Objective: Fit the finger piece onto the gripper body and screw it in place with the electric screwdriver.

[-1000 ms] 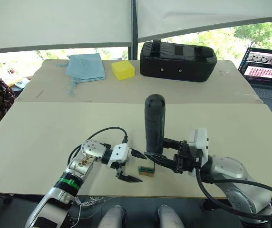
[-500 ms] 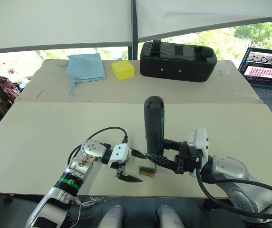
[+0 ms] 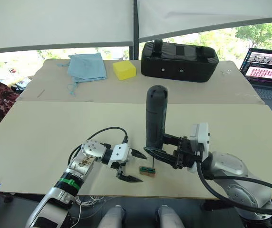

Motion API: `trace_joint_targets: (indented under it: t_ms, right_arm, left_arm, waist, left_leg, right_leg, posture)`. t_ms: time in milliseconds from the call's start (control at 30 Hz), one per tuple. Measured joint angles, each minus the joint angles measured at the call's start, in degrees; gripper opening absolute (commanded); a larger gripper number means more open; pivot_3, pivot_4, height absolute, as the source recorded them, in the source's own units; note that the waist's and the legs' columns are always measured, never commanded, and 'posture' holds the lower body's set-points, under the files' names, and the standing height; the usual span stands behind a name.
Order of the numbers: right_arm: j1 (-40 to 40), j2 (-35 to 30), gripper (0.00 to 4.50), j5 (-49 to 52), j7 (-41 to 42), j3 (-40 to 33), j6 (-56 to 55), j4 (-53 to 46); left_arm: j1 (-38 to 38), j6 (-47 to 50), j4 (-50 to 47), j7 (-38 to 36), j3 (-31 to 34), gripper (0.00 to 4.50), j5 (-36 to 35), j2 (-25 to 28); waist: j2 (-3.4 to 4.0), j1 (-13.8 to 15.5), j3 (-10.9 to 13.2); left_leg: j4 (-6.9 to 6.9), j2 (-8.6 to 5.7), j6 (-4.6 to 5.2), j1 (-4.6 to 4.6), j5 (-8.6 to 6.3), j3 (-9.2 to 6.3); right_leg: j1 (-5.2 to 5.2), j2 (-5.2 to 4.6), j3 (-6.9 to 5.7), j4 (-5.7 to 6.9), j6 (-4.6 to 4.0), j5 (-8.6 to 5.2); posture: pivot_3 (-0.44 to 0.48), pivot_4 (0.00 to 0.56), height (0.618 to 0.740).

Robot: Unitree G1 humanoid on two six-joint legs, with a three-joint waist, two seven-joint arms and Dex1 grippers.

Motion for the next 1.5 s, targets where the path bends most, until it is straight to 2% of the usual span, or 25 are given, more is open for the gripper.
trace_joint_targets:
  t_ms: [1500]
  right_arm:
    - [1.23,-0.31,1.92,-1.32,0.56,0.47,-0.03,-0.03]
  left_arm:
    - [-0.14,-0.43,0.05,-0.09,-0.01,4.50,0.02,0.01]
  waist:
    - [0.00,-0.03,0.00]
  left_leg:
    - [0.00,0.01,0.00,0.00,0.00,0.00]
  right_leg:
    - [0.00,0.01,0.00,0.00,0.00,0.00]
  posture:
    - [0.000,0.150,0.740]
